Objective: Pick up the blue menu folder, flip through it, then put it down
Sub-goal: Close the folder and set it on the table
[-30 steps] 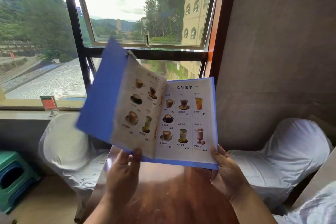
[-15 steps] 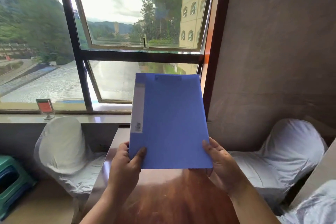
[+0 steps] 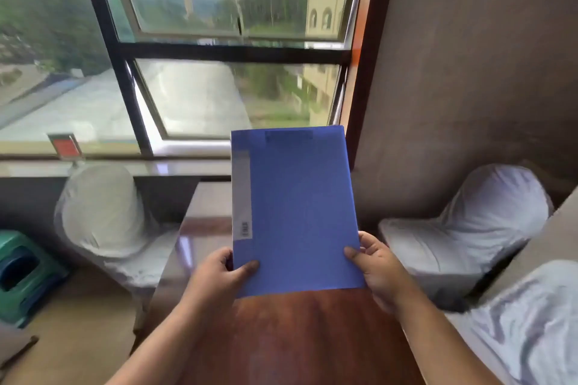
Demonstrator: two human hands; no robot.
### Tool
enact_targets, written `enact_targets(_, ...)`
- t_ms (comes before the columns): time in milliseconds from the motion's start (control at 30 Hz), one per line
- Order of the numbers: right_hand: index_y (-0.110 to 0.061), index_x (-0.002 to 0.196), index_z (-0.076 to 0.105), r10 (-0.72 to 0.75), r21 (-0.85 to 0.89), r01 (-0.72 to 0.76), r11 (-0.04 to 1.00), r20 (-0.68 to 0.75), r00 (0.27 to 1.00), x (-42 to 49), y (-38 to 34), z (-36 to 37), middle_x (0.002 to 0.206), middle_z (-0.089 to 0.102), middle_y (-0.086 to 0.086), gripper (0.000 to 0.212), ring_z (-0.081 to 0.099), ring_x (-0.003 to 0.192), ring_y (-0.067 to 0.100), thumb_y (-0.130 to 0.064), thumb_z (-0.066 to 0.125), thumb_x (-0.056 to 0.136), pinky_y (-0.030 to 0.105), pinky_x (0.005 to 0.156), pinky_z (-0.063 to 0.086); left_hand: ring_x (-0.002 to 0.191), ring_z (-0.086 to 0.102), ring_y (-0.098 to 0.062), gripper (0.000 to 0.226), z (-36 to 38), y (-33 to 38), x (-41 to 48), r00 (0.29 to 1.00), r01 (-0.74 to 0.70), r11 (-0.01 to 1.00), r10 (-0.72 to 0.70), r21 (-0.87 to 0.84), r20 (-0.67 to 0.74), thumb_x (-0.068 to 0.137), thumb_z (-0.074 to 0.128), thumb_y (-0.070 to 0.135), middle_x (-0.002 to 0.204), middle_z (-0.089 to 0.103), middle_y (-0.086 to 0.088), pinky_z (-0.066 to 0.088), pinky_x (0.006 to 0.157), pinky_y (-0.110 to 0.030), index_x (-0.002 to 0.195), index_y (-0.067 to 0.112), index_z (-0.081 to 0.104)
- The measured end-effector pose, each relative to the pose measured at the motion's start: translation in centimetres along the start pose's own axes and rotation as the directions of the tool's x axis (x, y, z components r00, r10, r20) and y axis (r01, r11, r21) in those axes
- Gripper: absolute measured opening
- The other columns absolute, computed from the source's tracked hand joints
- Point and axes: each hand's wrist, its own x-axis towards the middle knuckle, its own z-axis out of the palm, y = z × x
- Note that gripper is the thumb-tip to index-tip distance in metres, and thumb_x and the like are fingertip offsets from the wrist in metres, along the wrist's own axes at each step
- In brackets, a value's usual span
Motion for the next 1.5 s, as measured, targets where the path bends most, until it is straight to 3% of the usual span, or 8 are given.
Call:
enact_targets(100, -0.009, 0.113, 0.068, 0.157, -0.290, -0.168, 0.942, -0.060, 0.986, -2.9, 6.8, -2.5, 0.105, 0.084, 0.008, 0.030, 0.081, 0.090, 0.016, 0.015, 0.054, 0.103, 0.029, 0.076, 0.065, 0.083, 0.080, -0.019, 0.022, 1.7, -7.6, -1.2, 0.981, 0.149, 0.960, -0.174, 0.238, 0.087, 0.082, 0.087, 0.033, 0.092, 0.084, 0.003, 0.065, 0.080, -0.049, 0.098, 0.024, 0.076)
enact_targets(200, -0.014, 0.110, 0.069, 0.300, -0.547, -0.323, 0.772, -0.134, 0.944, -7.0, 14.8, -5.4, 0.115, 0.079, 0.016, 0.026, 0.077, 0.096, 0.023, 0.008, 0.061, 0.101, 0.046, 0.090, 0.063, 0.074, 0.076, -0.015, 0.021, 4.3, -15.7, -4.4, 0.944, 0.237, 0.871, -0.311, 0.431, 0.108, 0.082, 0.085, 0.038, 0.089, 0.079, 0.009, 0.063, 0.069, -0.042, 0.092, 0.029, 0.069)
enact_targets(300, -0.019, 0.109, 0.071, 0.408, -0.716, -0.431, 0.549, -0.221, 0.886, -11.4, 21.4, -7.3, 0.102, 0.079, 0.001, 0.016, 0.076, 0.091, 0.024, -0.010, 0.069, 0.095, 0.052, 0.080, 0.064, 0.072, 0.067, -0.006, 0.033, 6.7, -22.1, -8.6, 0.911, 0.287, 0.768, -0.404, 0.572, 0.085, 0.079, 0.084, 0.046, 0.081, 0.067, 0.014, 0.050, 0.060, -0.030, 0.088, 0.032, 0.056)
enact_targets(500, -0.026, 0.093, 0.066, 0.564, -0.792, -0.518, 0.324, -0.279, 0.778, -17.0, 29.0, -8.5, 0.097, 0.074, -0.004, 0.004, 0.070, 0.088, 0.020, -0.024, 0.070, 0.093, 0.045, 0.079, 0.061, 0.078, 0.065, -0.014, 0.039, 8.8, -30.1, -14.6, 0.800, 0.332, 0.610, -0.586, 0.720, 0.127, 0.079, 0.082, 0.050, 0.085, 0.066, 0.013, 0.046, 0.061, -0.036, 0.091, 0.030, 0.051)
enact_targets(733, -0.030, 0.085, 0.055, 0.622, -0.835, -0.529, 0.152, -0.335, 0.708, -19.9, 32.5, -8.9, 0.088, 0.064, -0.008, 0.019, 0.066, 0.085, 0.021, -0.031, 0.069, 0.097, 0.036, 0.065, 0.050, 0.082, 0.067, -0.024, 0.043, 10.1, -32.4, -17.2, 0.755, 0.245, 0.488, -0.638, 0.838, 0.151, 0.082, 0.077, 0.053, 0.091, 0.068, 0.003, 0.049, 0.064, -0.039, 0.093, 0.023, 0.049)
enact_targets(933, -0.021, 0.102, 0.056, 0.524, -0.924, -0.363, -0.119, -0.369, 0.768, -20.2, 31.5, -8.6, 0.093, 0.066, 0.000, 0.030, 0.068, 0.086, 0.029, -0.049, 0.064, 0.095, 0.035, 0.057, 0.043, 0.090, 0.069, -0.026, 0.043, 10.6, -32.1, -16.8, 0.767, 0.023, 0.397, -0.596, 0.917, 0.239, 0.087, 0.064, 0.063, 0.100, 0.072, 0.001, 0.050, 0.068, -0.037, 0.097, 0.022, 0.056)
enact_targets(1133, -0.013, 0.110, 0.054, 0.529, -0.986, -0.167, -0.007, -0.146, 0.836, -21.4, 32.2, -5.8, 0.103, 0.068, 0.010, 0.029, 0.068, 0.087, 0.033, -0.041, 0.059, 0.102, 0.036, 0.057, 0.041, 0.086, 0.068, -0.023, 0.046, 13.2, -31.5, -16.4, 0.772, -0.045, 0.412, -0.564, 0.910, 0.293, 0.084, 0.062, 0.070, 0.091, 0.069, 0.005, 0.051, 0.065, -0.036, 0.093, 0.025, 0.057)
enact_targets(1500, -0.016, 0.115, 0.055, 0.468, -0.935, -0.356, 0.014, -0.308, 0.828, -23.0, 31.6, -10.5, 0.112, 0.067, 0.009, 0.035, 0.067, 0.095, 0.031, -0.044, 0.067, 0.099, 0.037, 0.063, 0.046, 0.079, 0.065, -0.022, 0.042, 21.2, -29.2, -16.3, 0.770, -0.131, 0.465, -0.508, 0.875, 0.385, 0.084, 0.060, 0.068, 0.078, 0.059, 0.009, 0.047, 0.059, -0.033, 0.085, 0.027, 0.053)
